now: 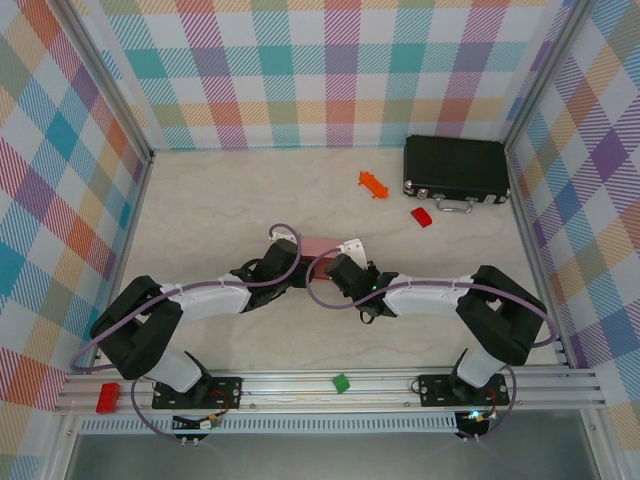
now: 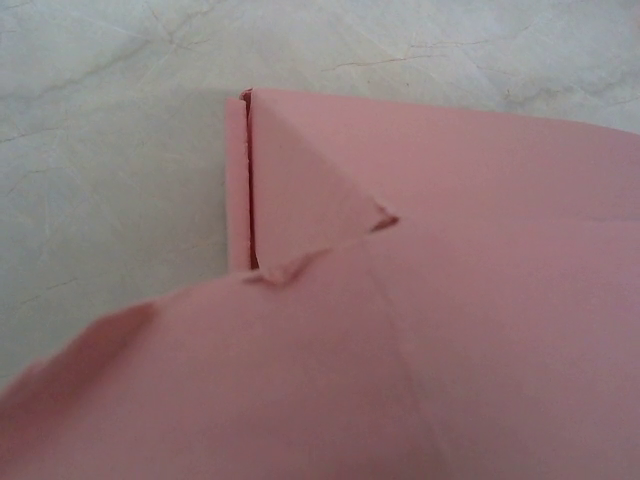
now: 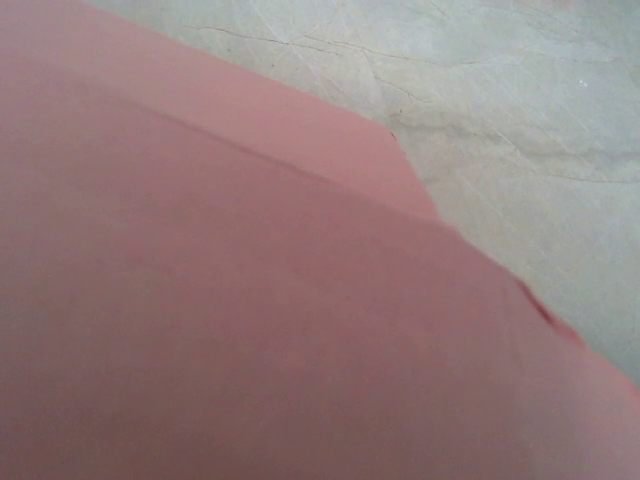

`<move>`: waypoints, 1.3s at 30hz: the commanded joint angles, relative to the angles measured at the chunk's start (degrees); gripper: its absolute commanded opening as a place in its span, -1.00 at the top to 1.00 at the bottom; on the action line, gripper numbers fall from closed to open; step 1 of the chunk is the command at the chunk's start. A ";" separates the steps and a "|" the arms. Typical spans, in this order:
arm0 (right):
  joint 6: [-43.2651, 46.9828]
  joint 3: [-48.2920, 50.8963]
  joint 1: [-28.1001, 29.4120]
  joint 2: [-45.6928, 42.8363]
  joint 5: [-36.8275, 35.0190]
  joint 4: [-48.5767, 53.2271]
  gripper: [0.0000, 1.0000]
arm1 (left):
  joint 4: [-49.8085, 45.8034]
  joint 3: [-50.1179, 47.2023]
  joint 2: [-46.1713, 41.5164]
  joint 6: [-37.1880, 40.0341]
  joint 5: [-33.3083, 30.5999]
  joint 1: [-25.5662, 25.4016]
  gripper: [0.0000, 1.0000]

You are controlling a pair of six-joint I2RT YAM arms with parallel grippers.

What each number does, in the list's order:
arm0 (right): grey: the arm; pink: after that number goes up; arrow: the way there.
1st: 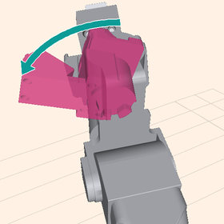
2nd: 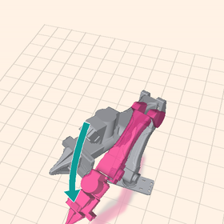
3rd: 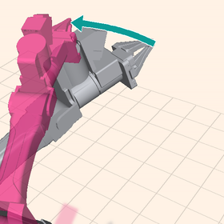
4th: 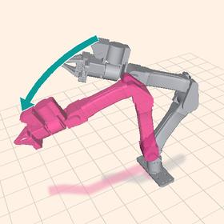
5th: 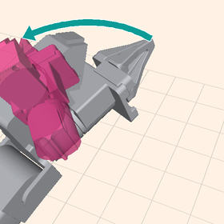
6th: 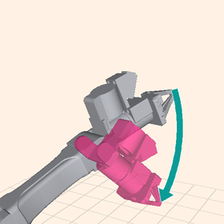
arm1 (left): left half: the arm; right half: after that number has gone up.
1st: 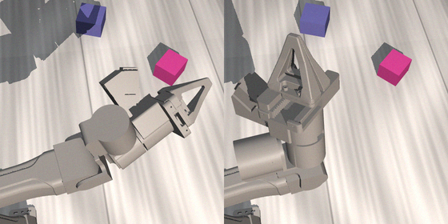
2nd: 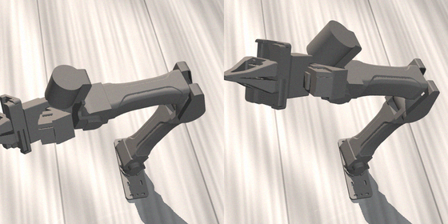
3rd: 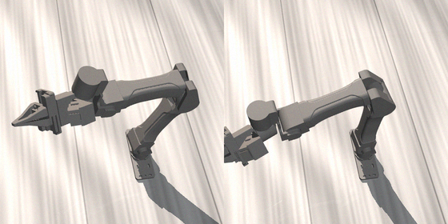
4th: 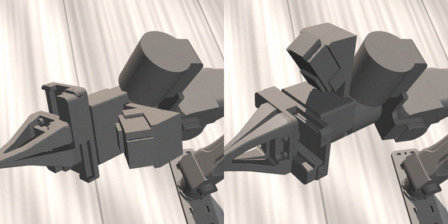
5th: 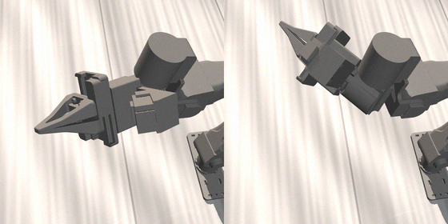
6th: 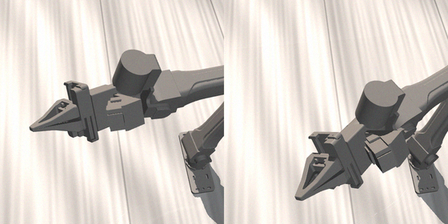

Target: Fold the paper box

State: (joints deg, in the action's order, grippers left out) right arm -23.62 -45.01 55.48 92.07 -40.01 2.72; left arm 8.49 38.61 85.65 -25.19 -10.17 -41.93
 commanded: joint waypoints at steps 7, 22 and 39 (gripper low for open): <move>0.59 -0.39 0.53 -1.33 3.57 4.75 0.49 | -1.64 -1.28 -0.72 0.99 -0.29 -0.50 0.15; -0.06 -0.49 0.53 -2.60 7.04 3.87 0.30 | -0.59 -1.13 1.06 0.36 0.42 -0.66 0.18; -0.20 -0.09 0.58 -3.91 7.95 5.35 -0.01 | -1.35 -1.00 -0.14 0.66 -0.86 -0.77 0.20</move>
State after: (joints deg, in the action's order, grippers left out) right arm -23.35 -45.10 55.57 89.73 -32.67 6.96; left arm 9.13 38.39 86.13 -24.77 -10.83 -42.00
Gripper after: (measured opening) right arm 0.503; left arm 0.401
